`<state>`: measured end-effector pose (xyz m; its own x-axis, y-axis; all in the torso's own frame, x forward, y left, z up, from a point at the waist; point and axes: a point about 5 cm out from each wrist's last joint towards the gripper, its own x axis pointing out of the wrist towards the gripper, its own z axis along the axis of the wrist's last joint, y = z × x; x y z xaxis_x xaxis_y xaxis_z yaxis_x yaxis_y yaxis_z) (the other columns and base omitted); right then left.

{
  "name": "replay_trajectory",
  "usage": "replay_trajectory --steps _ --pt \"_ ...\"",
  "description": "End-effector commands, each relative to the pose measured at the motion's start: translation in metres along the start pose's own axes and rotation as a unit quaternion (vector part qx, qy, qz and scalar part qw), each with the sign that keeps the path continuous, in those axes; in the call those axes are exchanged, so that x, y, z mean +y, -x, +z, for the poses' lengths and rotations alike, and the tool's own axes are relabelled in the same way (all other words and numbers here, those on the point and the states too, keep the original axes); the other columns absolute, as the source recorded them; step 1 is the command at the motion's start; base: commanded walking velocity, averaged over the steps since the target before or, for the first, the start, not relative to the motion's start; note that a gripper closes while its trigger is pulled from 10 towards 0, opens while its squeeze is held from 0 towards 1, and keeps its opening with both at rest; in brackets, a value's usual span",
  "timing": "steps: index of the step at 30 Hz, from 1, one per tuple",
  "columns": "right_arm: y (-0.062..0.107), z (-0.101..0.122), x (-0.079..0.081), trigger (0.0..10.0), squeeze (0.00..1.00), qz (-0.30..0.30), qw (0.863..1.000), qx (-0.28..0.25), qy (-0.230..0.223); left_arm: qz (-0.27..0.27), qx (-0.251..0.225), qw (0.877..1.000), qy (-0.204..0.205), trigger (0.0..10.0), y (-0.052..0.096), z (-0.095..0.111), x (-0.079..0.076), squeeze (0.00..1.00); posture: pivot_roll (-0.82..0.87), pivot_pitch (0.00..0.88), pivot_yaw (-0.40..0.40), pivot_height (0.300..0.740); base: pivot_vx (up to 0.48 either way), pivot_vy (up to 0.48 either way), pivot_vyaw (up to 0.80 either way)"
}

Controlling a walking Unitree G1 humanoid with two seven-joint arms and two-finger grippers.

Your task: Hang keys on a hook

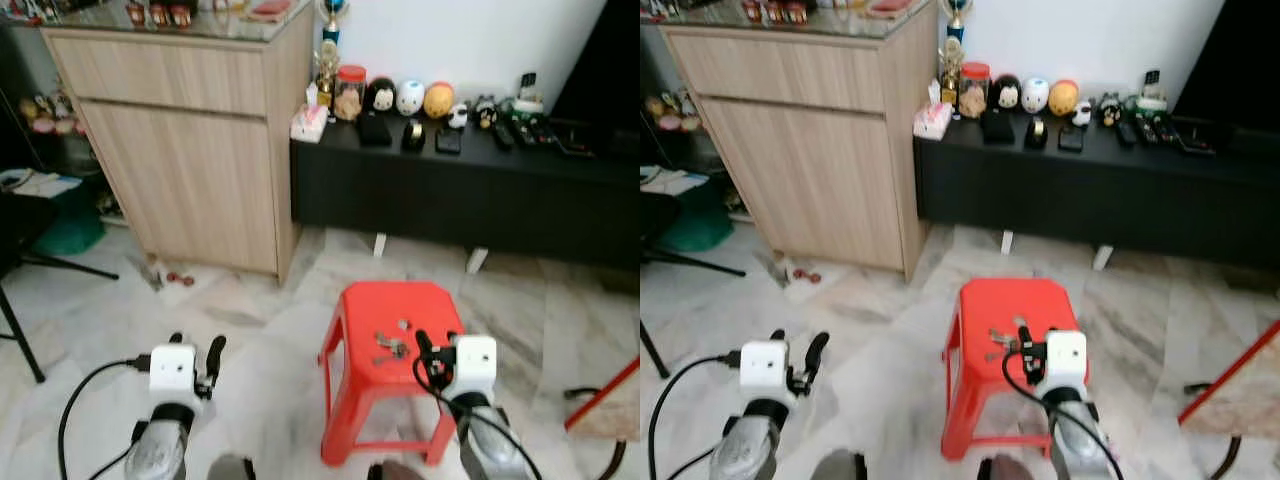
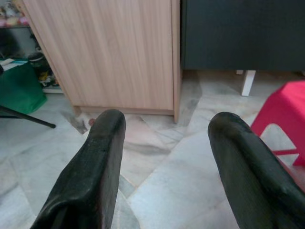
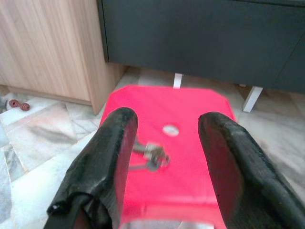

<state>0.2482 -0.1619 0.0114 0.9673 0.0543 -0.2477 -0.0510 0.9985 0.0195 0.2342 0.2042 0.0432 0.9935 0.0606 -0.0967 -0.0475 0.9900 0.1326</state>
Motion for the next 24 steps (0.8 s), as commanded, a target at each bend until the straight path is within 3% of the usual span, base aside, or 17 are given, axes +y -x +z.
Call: replay_trajectory --steps 1,18,24 --pt "-0.005 0.003 0.001 10.0 0.00 0.000 1.000 0.000 -0.010 0.002 -0.004 1.000 0.009 10.0 -0.005 0.005 0.002 0.00 0.03 0.000 -0.053 0.601 0.000 0.000 0.00" --pt "-0.011 0.002 0.009 10.0 0.00 0.012 1.000 0.009 -0.014 -0.007 -0.006 1.000 0.015 10.0 -0.016 0.013 0.000 0.00 0.03 0.013 -0.039 0.601 0.000 0.000 0.00" --pt "-0.016 0.004 0.007 10.0 0.00 0.005 1.000 0.014 -0.025 -0.008 -0.010 1.000 0.019 10.0 -0.019 0.016 -0.001 0.00 0.03 0.021 -0.049 0.601 0.281 0.000 0.00"
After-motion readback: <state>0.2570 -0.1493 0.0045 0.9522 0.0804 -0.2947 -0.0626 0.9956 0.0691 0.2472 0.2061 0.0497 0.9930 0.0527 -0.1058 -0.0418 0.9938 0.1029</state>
